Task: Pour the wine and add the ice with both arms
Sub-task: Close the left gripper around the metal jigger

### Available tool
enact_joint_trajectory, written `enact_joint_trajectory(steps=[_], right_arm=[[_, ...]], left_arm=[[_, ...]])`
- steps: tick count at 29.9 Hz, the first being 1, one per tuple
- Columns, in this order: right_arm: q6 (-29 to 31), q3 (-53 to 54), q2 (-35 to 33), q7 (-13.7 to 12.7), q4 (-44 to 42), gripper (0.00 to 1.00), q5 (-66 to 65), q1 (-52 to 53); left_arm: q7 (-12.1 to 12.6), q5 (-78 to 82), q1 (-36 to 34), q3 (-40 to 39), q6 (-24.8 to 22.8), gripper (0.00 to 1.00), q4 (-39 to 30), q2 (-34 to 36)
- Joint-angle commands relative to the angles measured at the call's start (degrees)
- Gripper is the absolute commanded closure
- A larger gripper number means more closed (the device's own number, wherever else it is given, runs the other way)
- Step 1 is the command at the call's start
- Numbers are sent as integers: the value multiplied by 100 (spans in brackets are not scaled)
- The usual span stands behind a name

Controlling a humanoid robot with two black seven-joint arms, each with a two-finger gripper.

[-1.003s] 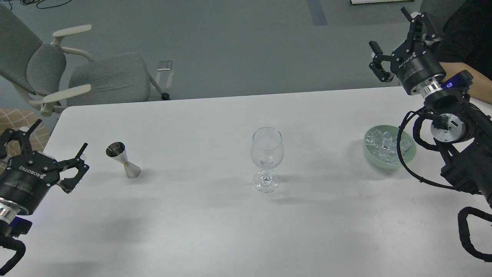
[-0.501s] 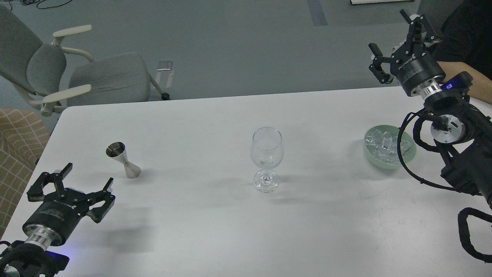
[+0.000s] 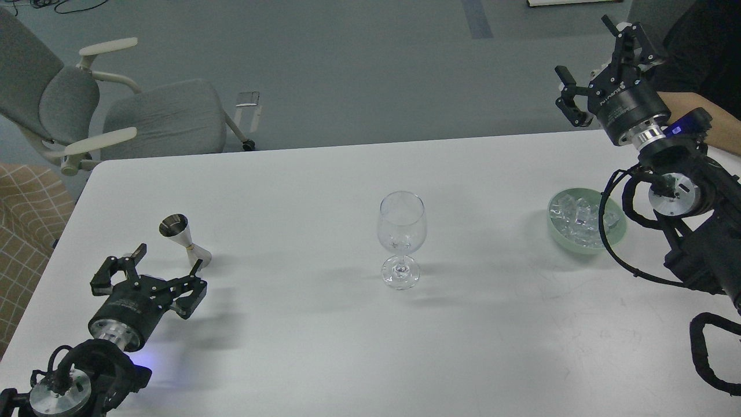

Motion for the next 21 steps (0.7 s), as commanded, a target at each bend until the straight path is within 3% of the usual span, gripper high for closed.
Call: enact_joint_trajectory(steps=[1,21], right_arm=[[0,0,-6,0,-7,0,-13,4],[0,-149,-6,0,2,0,-13,-49]], left_arm=[[-117,285,-100,24,6,1,129,-118],[-188,461,-997,33,-12,1,991,-286]])
